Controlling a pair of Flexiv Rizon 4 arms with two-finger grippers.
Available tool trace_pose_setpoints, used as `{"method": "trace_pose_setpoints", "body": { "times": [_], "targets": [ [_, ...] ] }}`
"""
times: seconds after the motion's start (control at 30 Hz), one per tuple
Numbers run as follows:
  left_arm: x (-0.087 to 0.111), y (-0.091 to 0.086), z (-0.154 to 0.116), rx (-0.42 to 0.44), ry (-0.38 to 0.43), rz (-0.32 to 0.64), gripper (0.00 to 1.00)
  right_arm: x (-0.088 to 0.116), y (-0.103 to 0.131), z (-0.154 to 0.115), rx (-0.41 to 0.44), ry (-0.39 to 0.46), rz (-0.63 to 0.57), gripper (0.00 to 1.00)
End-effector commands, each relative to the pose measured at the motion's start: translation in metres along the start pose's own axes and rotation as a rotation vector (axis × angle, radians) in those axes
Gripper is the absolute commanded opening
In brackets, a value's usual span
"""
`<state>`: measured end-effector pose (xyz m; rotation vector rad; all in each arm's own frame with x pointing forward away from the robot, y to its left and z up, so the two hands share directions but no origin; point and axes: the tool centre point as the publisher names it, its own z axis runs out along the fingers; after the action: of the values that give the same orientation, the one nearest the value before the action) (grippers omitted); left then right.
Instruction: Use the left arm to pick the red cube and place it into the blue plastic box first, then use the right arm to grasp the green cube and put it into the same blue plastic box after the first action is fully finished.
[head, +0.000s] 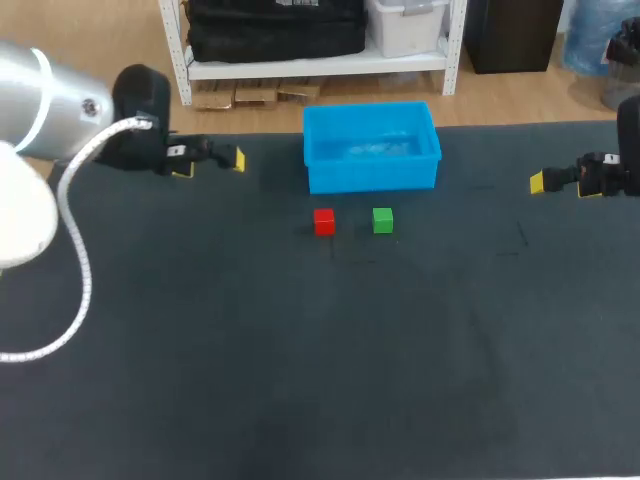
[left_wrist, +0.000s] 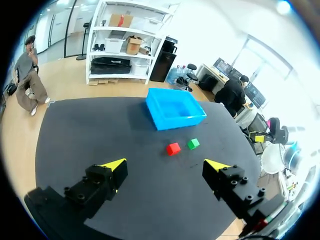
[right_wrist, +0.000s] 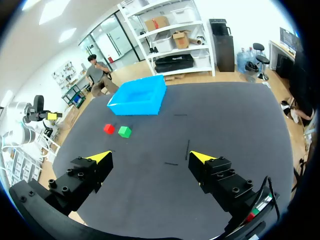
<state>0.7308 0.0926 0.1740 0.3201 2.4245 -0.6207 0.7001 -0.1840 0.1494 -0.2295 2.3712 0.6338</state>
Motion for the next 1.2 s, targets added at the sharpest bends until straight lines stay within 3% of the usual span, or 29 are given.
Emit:
{"method": "trace_pose_setpoints", "body": {
  "times": [0.03, 0.47, 1.2],
  "targets": [
    [-0.015, -0.013, 0.015, -0.076, 0.032, 0.0, 1.0, 0.0, 0.0, 0.0, 0.0, 0.001, 0.0, 1.0],
    [-0.028, -0.036, 0.04, -0.155, 0.133, -0.002, 1.0, 0.0, 0.0, 0.0, 0.0, 0.001, 0.0, 1.0],
    [-0.046, -0.055, 0.069, -0.248, 0.239, -0.042, 1.0, 0.0, 0.0, 0.0, 0.0, 0.001, 0.0, 1.0]
  ]
}}
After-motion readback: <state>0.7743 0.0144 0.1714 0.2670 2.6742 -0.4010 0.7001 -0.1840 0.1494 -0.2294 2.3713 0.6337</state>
